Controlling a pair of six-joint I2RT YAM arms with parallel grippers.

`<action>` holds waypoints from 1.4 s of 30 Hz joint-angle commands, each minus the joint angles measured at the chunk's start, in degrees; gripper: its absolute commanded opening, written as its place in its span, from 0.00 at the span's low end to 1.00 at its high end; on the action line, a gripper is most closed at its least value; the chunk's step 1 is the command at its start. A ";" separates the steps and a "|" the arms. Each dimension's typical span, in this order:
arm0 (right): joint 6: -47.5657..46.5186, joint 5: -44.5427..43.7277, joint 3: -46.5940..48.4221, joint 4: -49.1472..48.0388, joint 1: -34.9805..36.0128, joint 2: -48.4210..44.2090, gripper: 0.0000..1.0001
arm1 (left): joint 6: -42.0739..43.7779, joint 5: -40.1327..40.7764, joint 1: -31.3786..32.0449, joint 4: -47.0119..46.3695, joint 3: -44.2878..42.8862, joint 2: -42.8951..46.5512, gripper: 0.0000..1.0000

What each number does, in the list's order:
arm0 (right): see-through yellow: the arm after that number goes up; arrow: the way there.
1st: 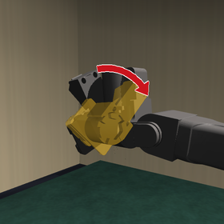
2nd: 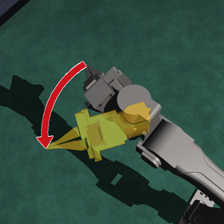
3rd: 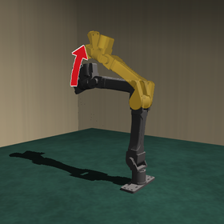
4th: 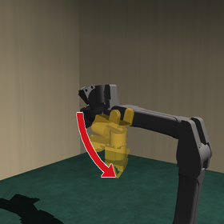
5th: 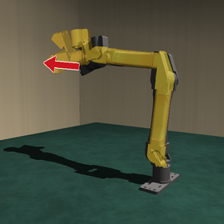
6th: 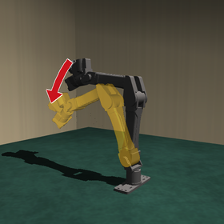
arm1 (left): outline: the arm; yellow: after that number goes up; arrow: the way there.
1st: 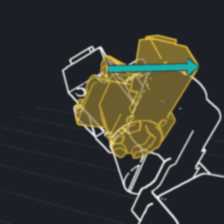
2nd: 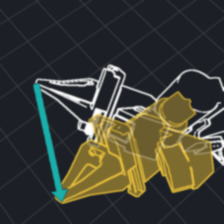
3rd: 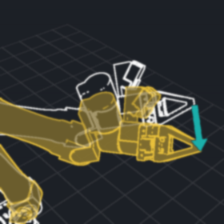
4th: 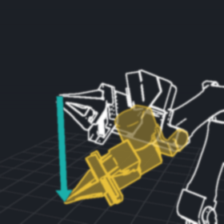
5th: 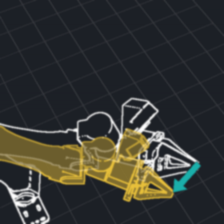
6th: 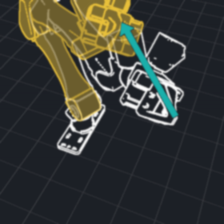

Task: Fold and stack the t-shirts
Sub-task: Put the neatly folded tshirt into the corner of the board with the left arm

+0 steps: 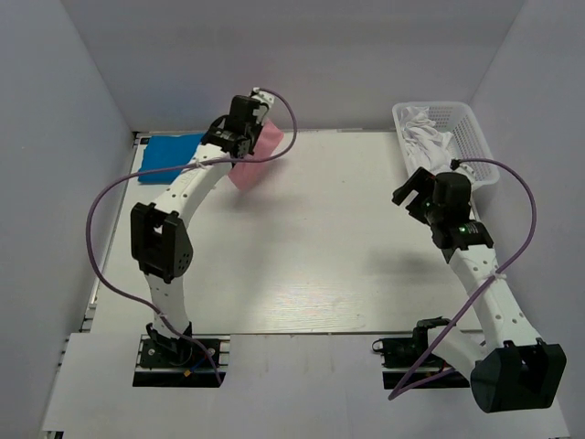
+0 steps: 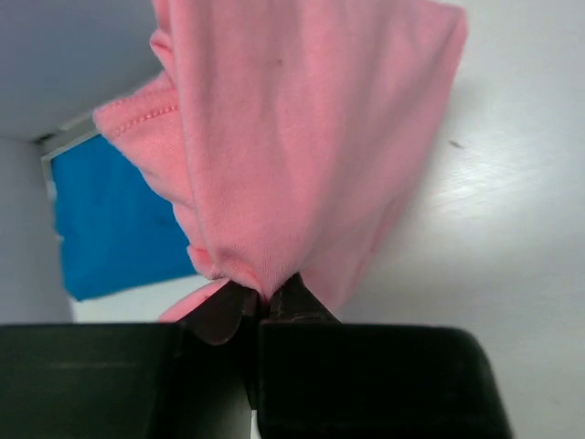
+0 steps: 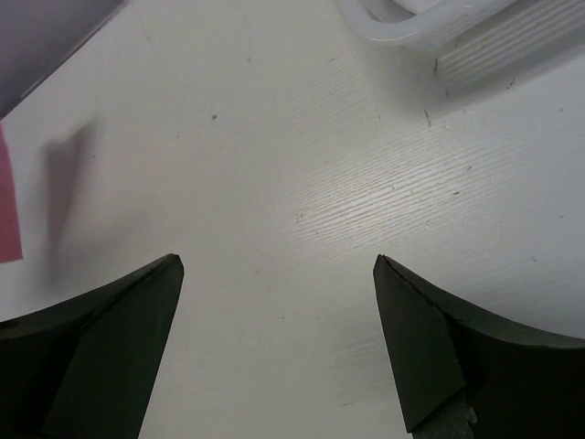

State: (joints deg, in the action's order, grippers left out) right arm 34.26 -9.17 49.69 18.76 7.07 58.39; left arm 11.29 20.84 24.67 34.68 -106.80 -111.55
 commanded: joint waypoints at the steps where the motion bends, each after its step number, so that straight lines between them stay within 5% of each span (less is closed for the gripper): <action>1: 0.02 -2.08 -0.03 1.19 -0.48 -2.49 0.90 | 9.88 1.57 -3.30 -4.35 1.07 2.83 0.00; 16: 2.65 -1.64 2.69 2.86 -0.39 -2.93 0.90 | 13.85 -7.04 -17.89 -1.98 -12.98 -6.66 0.00; 27: 3.62 -0.76 4.01 2.16 -0.30 -0.91 0.90 | 7.70 -13.54 -25.27 -0.41 -16.76 -7.72 0.00; 42: 3.45 0.29 3.74 1.36 -0.48 0.06 0.90 | -8.38 -17.68 -26.34 7.86 -29.34 -12.46 0.00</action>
State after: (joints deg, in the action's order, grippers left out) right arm 37.54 -8.82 51.22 22.20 6.81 58.46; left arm 7.84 5.23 -1.76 40.69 -132.84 -123.50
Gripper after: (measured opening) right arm 0.904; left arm 0.113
